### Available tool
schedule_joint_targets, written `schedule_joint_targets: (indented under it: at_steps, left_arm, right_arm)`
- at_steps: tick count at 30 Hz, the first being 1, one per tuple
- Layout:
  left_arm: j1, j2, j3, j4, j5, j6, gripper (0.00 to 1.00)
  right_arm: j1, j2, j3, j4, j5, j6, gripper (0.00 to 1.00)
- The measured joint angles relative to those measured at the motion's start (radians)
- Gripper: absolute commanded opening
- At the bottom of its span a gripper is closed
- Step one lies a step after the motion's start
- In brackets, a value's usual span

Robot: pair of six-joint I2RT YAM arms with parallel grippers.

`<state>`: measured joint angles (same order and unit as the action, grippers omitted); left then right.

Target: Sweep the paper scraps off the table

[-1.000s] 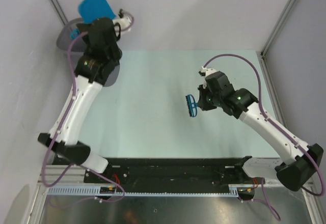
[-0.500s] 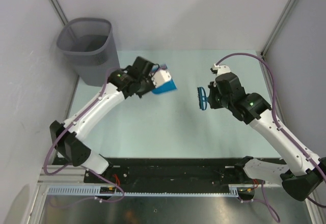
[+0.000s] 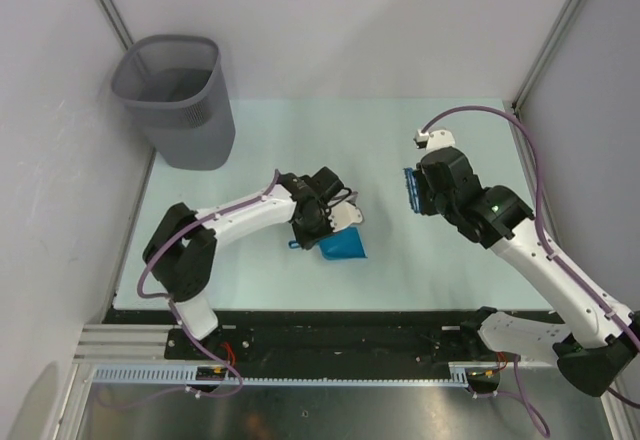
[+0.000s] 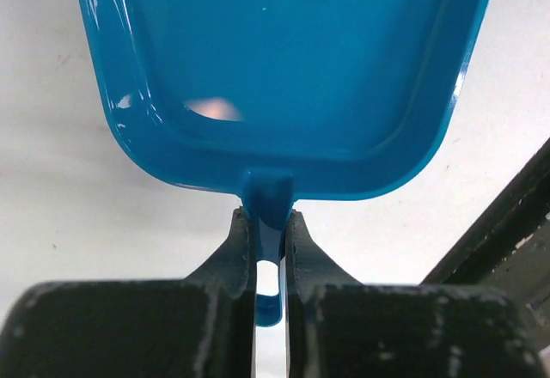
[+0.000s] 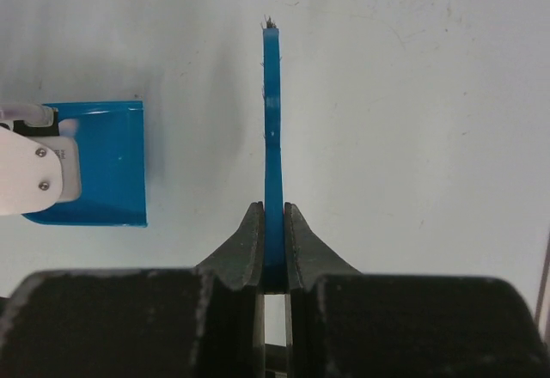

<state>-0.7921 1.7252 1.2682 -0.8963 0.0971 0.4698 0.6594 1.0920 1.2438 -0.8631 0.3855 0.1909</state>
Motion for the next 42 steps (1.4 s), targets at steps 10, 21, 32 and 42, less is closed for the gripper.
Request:
schedule_joint_targets:
  at_steps: [10,21,32,42]
  left_arm:
    - [-0.007,0.082,-0.033,0.105,0.064,0.030,0.60]
    - [0.003,-0.058,-0.046,0.114,0.098,0.054,1.00]
    - [0.437,-0.446,-0.066,0.143,0.196,-0.026,1.00]
    - [0.587,-0.479,-0.245,0.123,0.195,-0.051,1.00]
  right_arm:
    - [0.053,0.030,-0.021,-0.003,0.095,-0.035,0.00]
    - [0.114,0.105,-0.077,0.001,0.092,-0.045,0.00]
    - [0.410,0.403,-0.079,0.021,0.203,0.126,0.00]
    - [0.614,0.793,0.108,-0.084,0.359,0.200,0.08]
